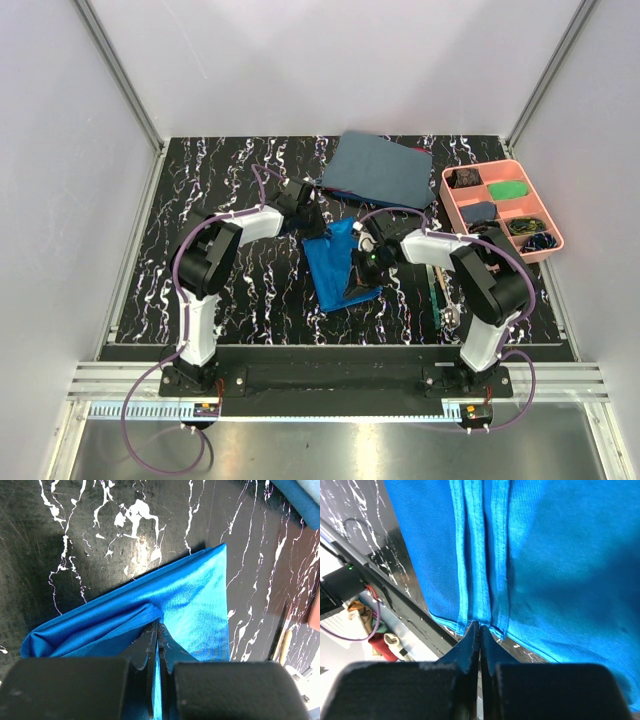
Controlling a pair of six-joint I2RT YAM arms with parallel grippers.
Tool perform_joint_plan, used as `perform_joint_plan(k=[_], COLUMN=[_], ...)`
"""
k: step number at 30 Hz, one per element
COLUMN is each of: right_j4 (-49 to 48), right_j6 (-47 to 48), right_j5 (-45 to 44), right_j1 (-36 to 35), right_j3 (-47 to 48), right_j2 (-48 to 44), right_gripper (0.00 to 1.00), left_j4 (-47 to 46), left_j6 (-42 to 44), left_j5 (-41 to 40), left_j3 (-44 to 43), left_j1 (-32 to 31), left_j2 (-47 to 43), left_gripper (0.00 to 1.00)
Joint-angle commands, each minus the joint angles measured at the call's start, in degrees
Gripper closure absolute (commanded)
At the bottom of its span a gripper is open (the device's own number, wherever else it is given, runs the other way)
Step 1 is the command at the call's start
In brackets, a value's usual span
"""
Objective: Fold the napkin into a case and place the utensils inside
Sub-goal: Fold the lower triangle-folded napkin at the center of the board.
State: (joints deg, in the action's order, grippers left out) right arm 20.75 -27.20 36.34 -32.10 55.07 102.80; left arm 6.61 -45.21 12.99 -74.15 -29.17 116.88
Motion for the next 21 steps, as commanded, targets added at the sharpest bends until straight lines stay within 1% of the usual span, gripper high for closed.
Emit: perform_joint_plan(k=[1, 2, 3, 4, 8, 12, 21], right_j4=[0.44, -0.18, -1.06, -3.15, -7.30, -8.80, -12.93], right_j6=[1.80, 1.37, 0.67, -0.47, -2.85, -3.65, -5.67], right_j5=[-0.14, 1.87, 2.59, 3.38, 7.34, 8.31, 9.28], right_j1=[0.54, 0.54, 0.54, 0.54, 0.28, 0.28, -1.13], right_j3=[-0.05, -0.48, -0.92, -1.36, -3.03, -3.39, -4.44], right_j2=[-2.00, -2.17, -2.43, -2.87, -1.73, -1.12, 2.13], right_gripper=[1.00, 0.90, 0.83, 0.81, 0.79, 0.80, 0.73], left_j4=[-0.90, -0.81, -0.90, -1.07, -1.07, -1.07, -1.16], left_j6=[0.92, 0.91, 0.83, 0.91, 0.74, 0.83, 0.74], left_j5=[0.89, 1.07, 0.98, 0.98, 0.98, 1.07, 1.33], left_j3=[-1.96, -1.88, -1.88, -1.79, -1.70, -1.52, -1.79], left_j1=[0.25, 0.25, 0.17, 0.25, 0.25, 0.25, 0.25], left_j2=[-0.69, -0.78, -0.78, -0.86, -0.86, -0.86, -0.69], left_gripper=[0.96, 0.96, 0.96, 0.96, 0.96, 0.96, 0.96])
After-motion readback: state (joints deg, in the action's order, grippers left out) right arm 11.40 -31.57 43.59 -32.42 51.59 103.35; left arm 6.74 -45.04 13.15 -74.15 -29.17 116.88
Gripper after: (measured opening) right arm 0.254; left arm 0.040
